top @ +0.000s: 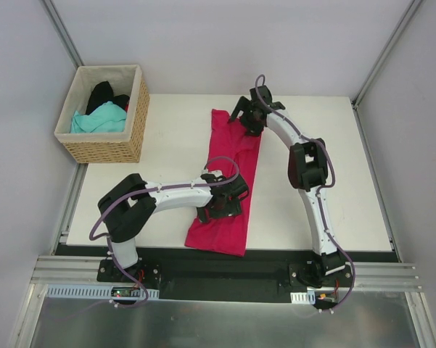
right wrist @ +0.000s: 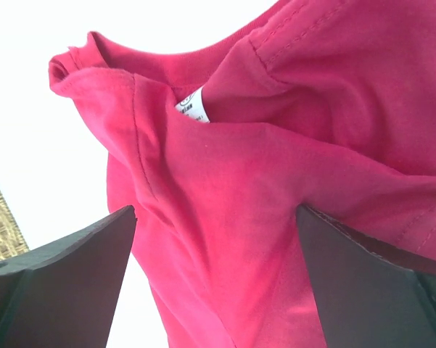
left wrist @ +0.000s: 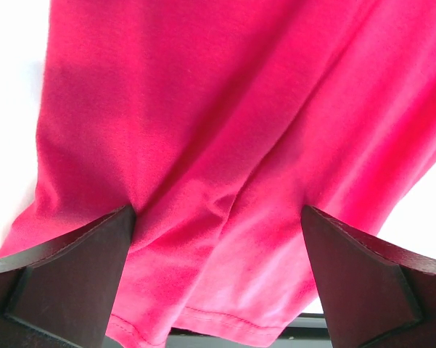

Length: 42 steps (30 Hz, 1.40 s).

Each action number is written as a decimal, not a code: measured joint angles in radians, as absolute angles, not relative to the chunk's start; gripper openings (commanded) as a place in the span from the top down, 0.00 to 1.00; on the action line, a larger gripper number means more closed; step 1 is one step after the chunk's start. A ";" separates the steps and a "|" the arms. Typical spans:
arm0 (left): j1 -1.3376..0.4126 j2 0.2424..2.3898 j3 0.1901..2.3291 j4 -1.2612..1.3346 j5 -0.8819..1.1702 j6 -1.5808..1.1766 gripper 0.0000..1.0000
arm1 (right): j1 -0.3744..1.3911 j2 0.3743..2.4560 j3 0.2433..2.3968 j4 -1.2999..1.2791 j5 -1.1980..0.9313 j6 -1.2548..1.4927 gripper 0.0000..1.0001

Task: Fold and stack the t-shirts

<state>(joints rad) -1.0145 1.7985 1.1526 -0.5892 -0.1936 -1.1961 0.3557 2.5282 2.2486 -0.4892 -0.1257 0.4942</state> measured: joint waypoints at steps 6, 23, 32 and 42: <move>-1.024 1.821 1.182 -0.589 -0.194 -1.239 0.01 | 0.383 2.588 2.336 -0.453 -0.142 0.496 0.03; -1.013 1.826 1.187 -0.593 -0.218 -1.291 0.01 | 0.388 2.600 2.347 -0.429 -0.149 0.496 0.03; -0.974 1.840 1.204 -0.578 -0.217 -1.245 0.01 | 0.381 2.639 2.388 -0.363 -0.185 0.496 0.03; -0.948 1.844 1.211 -0.560 -0.212 -1.169 0.01 | 0.377 2.645 2.393 -0.333 -0.200 0.484 0.03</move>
